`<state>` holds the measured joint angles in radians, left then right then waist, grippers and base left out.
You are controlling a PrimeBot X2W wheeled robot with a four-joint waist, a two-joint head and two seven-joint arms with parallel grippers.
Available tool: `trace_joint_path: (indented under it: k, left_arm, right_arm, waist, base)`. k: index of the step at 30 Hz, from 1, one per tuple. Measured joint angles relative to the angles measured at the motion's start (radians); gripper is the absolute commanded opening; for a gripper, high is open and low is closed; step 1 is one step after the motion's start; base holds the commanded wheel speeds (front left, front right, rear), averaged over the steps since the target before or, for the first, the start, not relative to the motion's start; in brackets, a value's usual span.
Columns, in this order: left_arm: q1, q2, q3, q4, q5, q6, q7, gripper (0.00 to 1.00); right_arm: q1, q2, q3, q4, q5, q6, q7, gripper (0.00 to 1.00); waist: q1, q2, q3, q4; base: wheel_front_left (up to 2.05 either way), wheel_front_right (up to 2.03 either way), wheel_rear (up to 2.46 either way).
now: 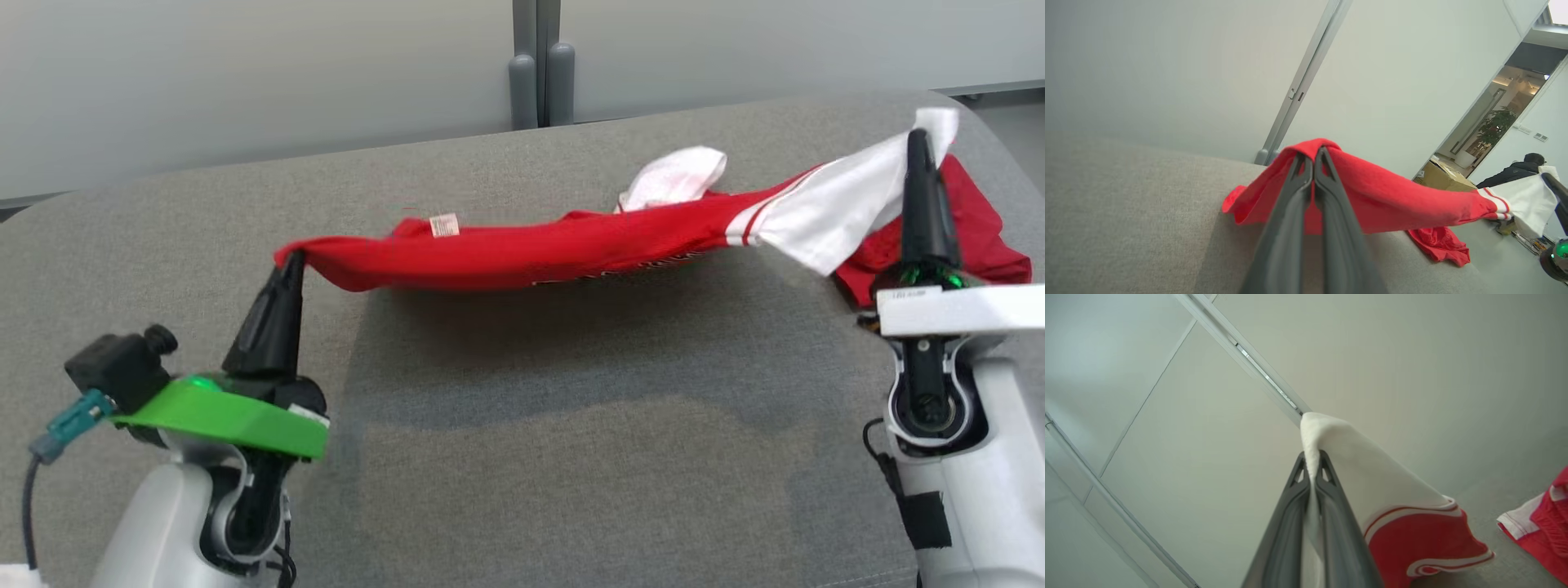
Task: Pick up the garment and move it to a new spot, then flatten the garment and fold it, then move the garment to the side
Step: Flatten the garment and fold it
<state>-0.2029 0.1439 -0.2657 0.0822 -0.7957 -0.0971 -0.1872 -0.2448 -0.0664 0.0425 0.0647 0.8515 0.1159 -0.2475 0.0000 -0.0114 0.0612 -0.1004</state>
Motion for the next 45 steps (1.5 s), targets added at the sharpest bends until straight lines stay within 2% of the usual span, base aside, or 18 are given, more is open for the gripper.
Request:
trace_joint_path:
  k: [5,8,12,16,20,26,30,36,42,45]
  left_arm:
    - [-0.115,0.039,0.032,-0.112,-0.013,-0.004,0.015,0.00]
    - [-0.185,0.075,0.034,-0.157,-0.021,-0.004,0.073,0.00]
    - [-0.259,0.134,0.027,-0.164,-0.020,-0.004,0.167,0.00]
    - [-0.296,0.158,0.009,-0.165,-0.019,-0.003,0.224,0.00]
    - [-0.315,0.160,0.003,-0.193,-0.028,0.002,0.280,0.00]
    - [-0.317,0.161,0.005,-0.193,-0.056,0.037,0.339,0.00]
    - [-0.314,0.163,0.007,-0.193,-0.064,0.055,0.366,0.00]
    - [-0.300,0.174,0.012,-0.221,-0.075,0.068,0.391,0.00]
    - [-0.290,0.167,0.069,-0.351,-0.100,0.077,0.362,0.00]
    - [-0.302,0.165,0.088,-0.404,-0.108,0.094,0.357,0.00]
  right_arm:
    - [-0.116,-0.060,0.005,-0.100,-0.021,0.006,-0.004,0.00]
    - [-0.174,-0.070,-0.005,-0.108,-0.006,0.007,0.004,0.00]
    - [-0.219,-0.097,0.002,-0.102,0.009,0.007,0.079,0.00]
    - [-0.252,-0.119,0.031,-0.104,0.006,0.007,0.126,0.00]
    - [-0.289,-0.119,0.046,-0.132,0.011,0.005,0.165,0.00]
    - [-0.299,-0.127,0.007,-0.138,0.015,-0.039,0.184,0.00]
    - [-0.299,-0.127,-0.006,-0.137,0.021,-0.054,0.195,0.00]
    - [-0.293,-0.135,-0.023,-0.152,0.033,-0.058,0.206,0.00]
    - [-0.278,-0.146,-0.063,-0.268,0.059,-0.058,0.203,0.00]
    - [-0.287,-0.154,-0.093,-0.328,0.069,-0.075,0.203,0.00]
  waist:
    - [0.0000,0.0000,-0.029,0.000]
    - [0.0000,0.0000,-0.050,0.000]
    - [0.0000,0.0000,-0.076,0.002]
    - [0.0000,0.0000,-0.090,0.006]
    - [0.0000,0.0000,-0.099,0.010]
    - [0.0000,0.0000,-0.101,0.016]
    - [0.0000,0.0000,-0.100,0.019]
    - [0.0000,0.0000,-0.099,0.019]
    - [0.0000,0.0000,-0.101,0.019]
    - [0.0000,0.0001,-0.096,0.020]
  base:
    - [0.00,0.00,0.00]
    - [0.00,0.00,0.00]
    - [0.00,0.00,0.00]
    - [0.00,0.00,0.00]
    - [0.00,0.00,0.00]
    - [0.00,0.00,0.00]
    - [0.00,0.00,0.00]
    - [0.00,0.00,0.00]
    - [0.00,0.00,0.00]
    - [0.00,0.00,0.00]
